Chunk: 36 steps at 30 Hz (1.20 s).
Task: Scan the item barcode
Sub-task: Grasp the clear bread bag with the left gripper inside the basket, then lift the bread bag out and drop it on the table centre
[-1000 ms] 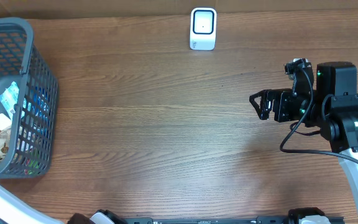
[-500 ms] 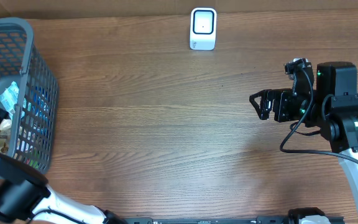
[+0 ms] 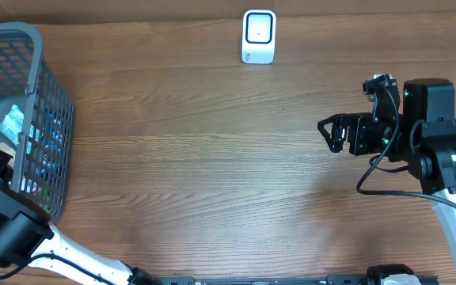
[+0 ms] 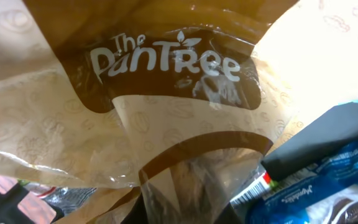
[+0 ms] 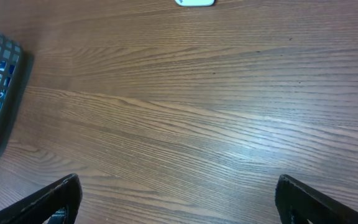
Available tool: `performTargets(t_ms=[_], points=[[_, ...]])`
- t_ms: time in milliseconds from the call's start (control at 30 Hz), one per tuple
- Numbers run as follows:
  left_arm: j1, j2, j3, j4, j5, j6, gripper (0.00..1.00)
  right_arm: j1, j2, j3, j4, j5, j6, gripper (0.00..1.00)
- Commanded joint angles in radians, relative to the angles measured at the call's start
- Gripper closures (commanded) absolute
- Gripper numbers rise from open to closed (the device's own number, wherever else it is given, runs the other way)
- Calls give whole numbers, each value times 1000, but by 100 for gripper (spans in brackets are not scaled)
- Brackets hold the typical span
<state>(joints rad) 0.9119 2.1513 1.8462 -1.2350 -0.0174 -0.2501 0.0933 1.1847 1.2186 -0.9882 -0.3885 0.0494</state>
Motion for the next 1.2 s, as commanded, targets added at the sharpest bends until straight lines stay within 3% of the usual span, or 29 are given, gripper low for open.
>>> performTargets(t_ms=[0,367,533,600,700,833,933,1167], points=[[4,-56,67,-51,49,10,96,2,-4,26,6,-6,4,0],[-26,-591,121,-57,169,13,96,2,-4,26,6,-6,4,0],[-194,-816,120,24,199,103,96,2,-4,26,6,-6,4,0],[-351,-845,120,-5,289,182,96,2,-4,26,14,-7,7,0],[-582,-811,99,-68,321,258,96,2,-4,26,15,-11,7,0],[-844,-677,-28,-87,296,268,96,2,-4,26,13,-11,7,0],[-962,-518,-130,-83,198,190,96,2,-4,26,12,-10,7,0],[-1101,-190,-219,10,190,159,96,2,-4,26,11,-10,7,0]])
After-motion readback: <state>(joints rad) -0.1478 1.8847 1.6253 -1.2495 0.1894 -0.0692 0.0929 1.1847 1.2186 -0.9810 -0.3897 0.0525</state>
